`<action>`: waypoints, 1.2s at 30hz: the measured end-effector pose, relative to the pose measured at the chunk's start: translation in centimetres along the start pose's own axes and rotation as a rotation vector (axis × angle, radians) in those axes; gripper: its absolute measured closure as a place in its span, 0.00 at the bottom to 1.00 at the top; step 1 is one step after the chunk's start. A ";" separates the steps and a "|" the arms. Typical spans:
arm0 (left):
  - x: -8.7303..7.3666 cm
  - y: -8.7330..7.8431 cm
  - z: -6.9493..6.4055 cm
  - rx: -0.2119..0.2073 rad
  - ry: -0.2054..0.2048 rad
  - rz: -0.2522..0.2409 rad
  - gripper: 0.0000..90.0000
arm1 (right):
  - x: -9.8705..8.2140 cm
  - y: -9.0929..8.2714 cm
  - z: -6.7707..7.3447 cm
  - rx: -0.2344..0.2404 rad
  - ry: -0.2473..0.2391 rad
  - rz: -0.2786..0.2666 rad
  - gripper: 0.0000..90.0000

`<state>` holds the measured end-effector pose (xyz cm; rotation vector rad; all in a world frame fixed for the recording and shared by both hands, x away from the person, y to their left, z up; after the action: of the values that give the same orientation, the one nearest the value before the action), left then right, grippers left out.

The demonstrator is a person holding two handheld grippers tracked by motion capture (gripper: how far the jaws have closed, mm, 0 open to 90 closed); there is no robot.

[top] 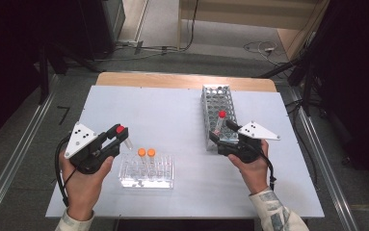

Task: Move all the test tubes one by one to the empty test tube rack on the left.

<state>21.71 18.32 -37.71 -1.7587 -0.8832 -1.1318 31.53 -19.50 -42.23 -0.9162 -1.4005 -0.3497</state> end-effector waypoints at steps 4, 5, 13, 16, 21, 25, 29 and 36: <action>-0.2 -0.1 0.0 0.001 -0.002 0.004 0.79 | 0.0 0.0 0.0 0.001 0.001 -0.002 0.26; -0.2 -0.2 0.1 0.001 -0.001 0.008 0.79 | 0.0 0.0 0.0 0.001 0.001 -0.002 0.26; -0.6 -0.4 -0.2 -0.009 0.007 0.016 0.79 | 0.0 0.0 0.0 0.002 0.002 0.000 0.26; -0.8 -0.3 -0.4 -0.013 0.011 0.022 0.79 | 0.0 0.0 0.0 0.001 0.001 0.001 0.26; -1.3 -0.2 -0.4 -0.020 0.010 0.036 0.79 | -0.1 -0.1 -0.1 0.001 0.001 0.001 0.26; -1.6 -0.1 -0.4 -0.022 0.008 0.042 0.79 | -0.1 -0.1 -0.1 0.001 0.000 0.000 0.26; -1.9 0.0 -0.5 -0.026 0.008 0.040 0.79 | -0.1 0.0 0.0 0.002 -0.001 0.002 0.26; -3.1 0.7 -0.5 -0.021 0.010 0.067 0.79 | -0.1 -0.1 0.0 0.004 0.000 0.002 0.26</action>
<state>21.12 17.18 -40.67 -1.7853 -0.8035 -1.1087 31.47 -19.57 -42.33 -0.9140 -1.4004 -0.3454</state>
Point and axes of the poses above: each handheld gripper's, and its own axes: y roughly forward along the jaws, x roughly out of its top, z roughly to its left, the point moved 1 cm from there along y, roughly forward along the jaws, and after that the axes turned 8 degrees about -y, right-handed, at the moved point
